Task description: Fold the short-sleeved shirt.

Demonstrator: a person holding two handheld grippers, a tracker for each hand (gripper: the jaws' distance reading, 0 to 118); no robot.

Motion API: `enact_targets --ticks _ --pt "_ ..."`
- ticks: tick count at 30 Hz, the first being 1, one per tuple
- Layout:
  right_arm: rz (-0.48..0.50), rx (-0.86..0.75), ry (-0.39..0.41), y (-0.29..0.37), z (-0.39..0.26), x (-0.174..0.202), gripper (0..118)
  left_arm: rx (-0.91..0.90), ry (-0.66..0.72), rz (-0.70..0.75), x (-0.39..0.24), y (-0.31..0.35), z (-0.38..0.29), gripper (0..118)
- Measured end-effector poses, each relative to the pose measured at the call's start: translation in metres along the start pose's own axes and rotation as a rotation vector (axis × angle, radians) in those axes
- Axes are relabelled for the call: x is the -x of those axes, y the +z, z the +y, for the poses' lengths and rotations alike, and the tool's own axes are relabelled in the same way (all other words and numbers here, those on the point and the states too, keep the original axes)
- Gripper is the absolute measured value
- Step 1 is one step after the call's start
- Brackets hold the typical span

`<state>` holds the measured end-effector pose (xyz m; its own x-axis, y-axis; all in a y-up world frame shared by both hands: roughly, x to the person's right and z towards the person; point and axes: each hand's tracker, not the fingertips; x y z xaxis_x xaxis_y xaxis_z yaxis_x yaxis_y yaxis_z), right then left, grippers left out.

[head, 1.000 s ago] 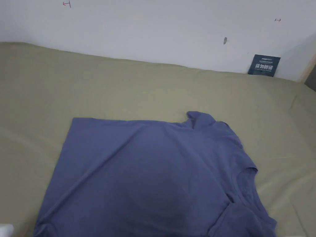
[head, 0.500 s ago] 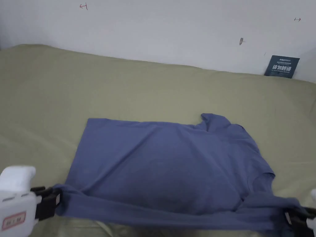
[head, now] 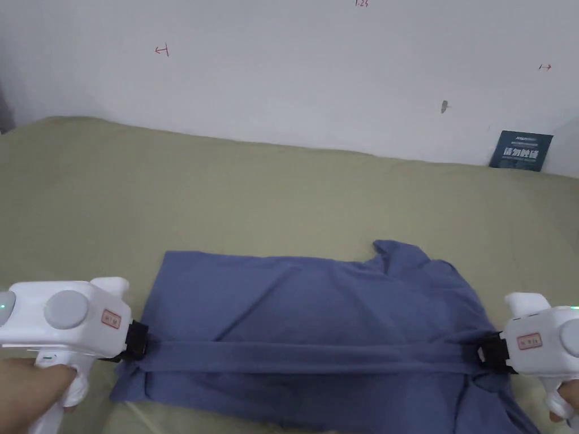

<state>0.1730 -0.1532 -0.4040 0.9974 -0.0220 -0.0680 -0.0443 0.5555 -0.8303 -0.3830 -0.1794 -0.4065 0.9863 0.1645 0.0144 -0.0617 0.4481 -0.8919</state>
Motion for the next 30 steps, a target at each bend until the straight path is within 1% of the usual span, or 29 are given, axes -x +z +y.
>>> enact_targets --ticks 1,2,3,4,5,6,8,9,10,11,12,13,14,15,16,17,18,19,20,21,22,24,25,26,27,28,29,30 --pt "-0.017 -0.028 0.015 0.001 -0.002 0.001 88 -0.005 -0.004 0.016 -0.001 -0.004 -0.002 76" --pt "-0.052 -0.044 0.026 0.002 -0.004 0.002 99 -0.03 -0.03 0.059 -0.001 -0.003 -0.006 96" --pt "-0.05 -0.063 0.035 0.0 -0.007 -0.001 95 -0.065 -0.04 0.06 -0.001 -0.002 -0.011 99" --pt "-0.034 -0.115 0.028 0.008 -0.012 -0.002 94 -0.091 -0.032 0.063 0.001 0.002 -0.014 99" --pt "-0.022 -0.18 0.021 0.021 -0.017 -0.002 94 -0.145 0.018 0.02 0.004 0.013 -0.02 99" --pt "-0.015 -0.247 0.032 0.036 -0.025 0.0 94 -0.186 0.045 -0.01 0.009 0.026 -0.023 99" --pt "-0.033 -0.419 0.064 0.068 -0.047 0.006 94 -0.351 0.067 0.013 0.007 0.061 -0.041 99" --pt "-0.029 -0.497 0.083 0.086 -0.061 0.011 94 -0.454 0.056 -0.006 0.005 0.08 -0.054 98" --pt "-0.019 -0.564 0.087 0.101 -0.075 0.014 94 -0.52 0.045 -0.015 0.005 0.096 -0.065 98" --pt "-0.013 -0.635 0.09 0.117 -0.091 0.021 94 -0.602 0.042 -0.004 -0.001 0.114 -0.083 97" --pt "-0.008 -0.673 0.084 0.129 -0.107 0.026 94 -0.666 0.03 0.011 -0.005 0.127 -0.1 97" --pt "0.002 -0.709 0.073 0.139 -0.123 0.031 93 -0.697 0.014 0.041 -0.011 0.138 -0.117 96" --pt "0.003 -0.747 0.07 0.147 -0.14 0.036 90 -0.724 0.011 0.093 -0.016 0.145 -0.132 91" --pt "-0.007 -0.755 0.067 0.151 -0.153 0.043 74 -0.744 0.005 0.12 -0.02 0.149 -0.148 69" --pt "-0.027 -0.745 0.073 0.153 -0.166 0.048 52 -0.756 -0.007 0.132 -0.023 0.152 -0.162 31" --pt "-0.058 -0.742 0.087 0.154 -0.178 0.054 19 -0.744 -0.011 0.138 -0.025 0.152 -0.173 0" --pt "-0.097 -0.719 0.096 0.154 -0.187 0.059 0 -0.726 -0.021 0.135 -0.024 0.149 -0.182 0" --pt "-0.134 -0.717 0.092 0.151 -0.194 0.063 0 -0.69 -0.033 0.142 -0.022 0.148 -0.189 0" --pt "-0.09 -0.703 0.083 0.149 -0.2 0.063 0 -0.624 -0.04 0.097 -0.02 0.144 -0.195 0" --pt "-0.03 -0.674 0.054 0.148 -0.205 0.063 0 -0.602 -0.019 0.095 -0.02 0.141 -0.201 0" --pt "-0.015 -0.674 0.028 0.146 -0.207 0.063 0 -0.575 -0.014 0.088 -0.018 0.132 -0.197 0" --pt "-0.03 -0.656 0.045 0.142 -0.203 0.061 0 -0.514 0.005 0.041 -0.014 0.119 -0.189 0" --pt "-0.033 -0.644 0.041 0.139 -0.201 0.06 0 -0.457 0.013 0.003 -0.012 0.112 -0.181 8" --pt "-0.035 -0.639 0.024 0.137 -0.199 0.059 0 -0.446 0.017 -0.004 -0.013 0.099 -0.171 27" --pt "-0.032 -0.639 0.006 0.138 -0.194 0.055 0 -0.449 0.011 -0.001 -0.011 0.088 -0.161 59" --pt "-0.025 -0.644 -0.006 0.137 -0.193 0.052 0 -0.437 0.008 0.008 -0.01 0.078 -0.152 77" --pt "-0.025 -0.648 -0.016 0.136 -0.192 0.05 0 -0.418 0.007 -0.003 -0.007 0.063 -0.139 80" --pt "-0.036 -0.649 -0.022 0.135 -0.191 0.049 0 -0.381 0.009 0.0 -0.008 0.051 -0.131 80"
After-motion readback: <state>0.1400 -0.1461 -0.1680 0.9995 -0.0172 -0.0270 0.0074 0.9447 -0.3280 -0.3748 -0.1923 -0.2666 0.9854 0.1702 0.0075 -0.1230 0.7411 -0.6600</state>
